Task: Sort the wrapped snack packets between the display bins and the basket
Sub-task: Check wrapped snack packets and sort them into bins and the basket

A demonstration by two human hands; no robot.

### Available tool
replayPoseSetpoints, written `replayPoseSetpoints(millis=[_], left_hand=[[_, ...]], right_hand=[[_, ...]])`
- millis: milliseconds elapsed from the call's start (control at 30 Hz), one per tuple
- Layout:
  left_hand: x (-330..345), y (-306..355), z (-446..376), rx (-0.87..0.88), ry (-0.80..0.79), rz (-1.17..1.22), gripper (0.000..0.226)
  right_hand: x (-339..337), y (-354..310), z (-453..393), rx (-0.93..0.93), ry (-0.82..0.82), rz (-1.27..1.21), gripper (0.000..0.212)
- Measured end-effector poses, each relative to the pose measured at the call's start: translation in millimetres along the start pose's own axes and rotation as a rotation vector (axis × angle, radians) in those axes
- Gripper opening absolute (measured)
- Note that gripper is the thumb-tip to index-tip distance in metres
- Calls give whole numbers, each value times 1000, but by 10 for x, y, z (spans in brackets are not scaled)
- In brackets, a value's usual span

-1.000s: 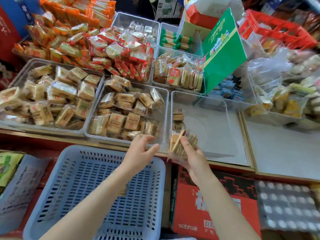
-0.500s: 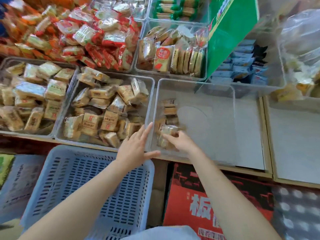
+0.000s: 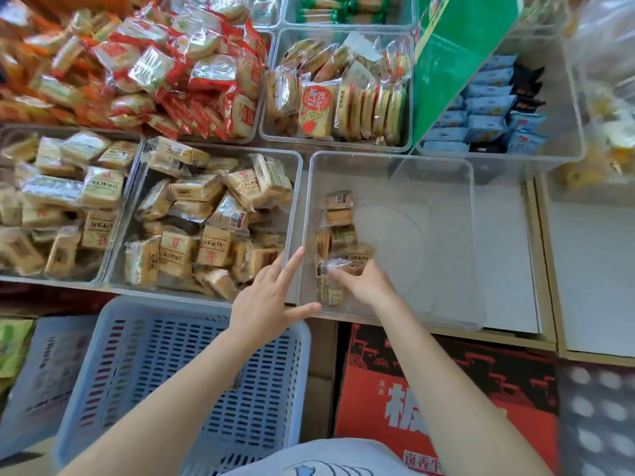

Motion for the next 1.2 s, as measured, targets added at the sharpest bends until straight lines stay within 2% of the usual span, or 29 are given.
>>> replayPoseSetpoints(millis=[67,133,167,233,300,333,433,567,600,667,733,900,967,1200], left_hand=[[14,-22,-12,-16,-1,10,102],[10,-43,1,-12,10,78,100],[-32,-56,36,10,59,140,96],[-174,-179,149,41,271,255,80],[-280,-485,270,-35,450,327,69],[-305,-692,309,-114,471,342,68],[-322,-1261,333,-277,402,292,68],[-378,-1531,163,-266,215,327,35],[-402,-1533,114,-255,180,378,35],[-438,-1495,33,-237,130,471,41],[-441,-1437,-27,-226,116,471,37],[-429,-1406,-55,-236,172,465,22],[-432,-1440,-56,-240,205,524,17],[-675,-1480,164,-173,376,837,15]], right_hand=[[-81,-102,97,-32,79,5,89],[-135,-257,229,-106,139,-4,67],[-143,-359,305,-150,165,-15,58],[-101,-628,433,-258,204,-38,42],[41,-943,506,-374,183,-49,32],[163,-1087,509,-420,146,-54,29],[608,-1424,434,-495,21,-4,29],[1042,-1568,202,-406,-18,129,55],[1096,-1568,154,-375,-13,166,57],[1155,-1554,84,-354,1,208,45],[1170,-1550,58,-360,25,232,28],[1148,-1513,39,-338,91,255,17],[1147,-1515,35,-337,100,283,7],[907,-1627,399,-424,65,130,7]])
Point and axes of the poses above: each hand's wrist, its own z-axis away from the middle knuckle, its own x-axis out of the palm, y = z × x, the point moved 5 cm from there along -z, towards the middle knuckle, and after that the axes turned 10 degrees about -x, right-handed, at the moved point
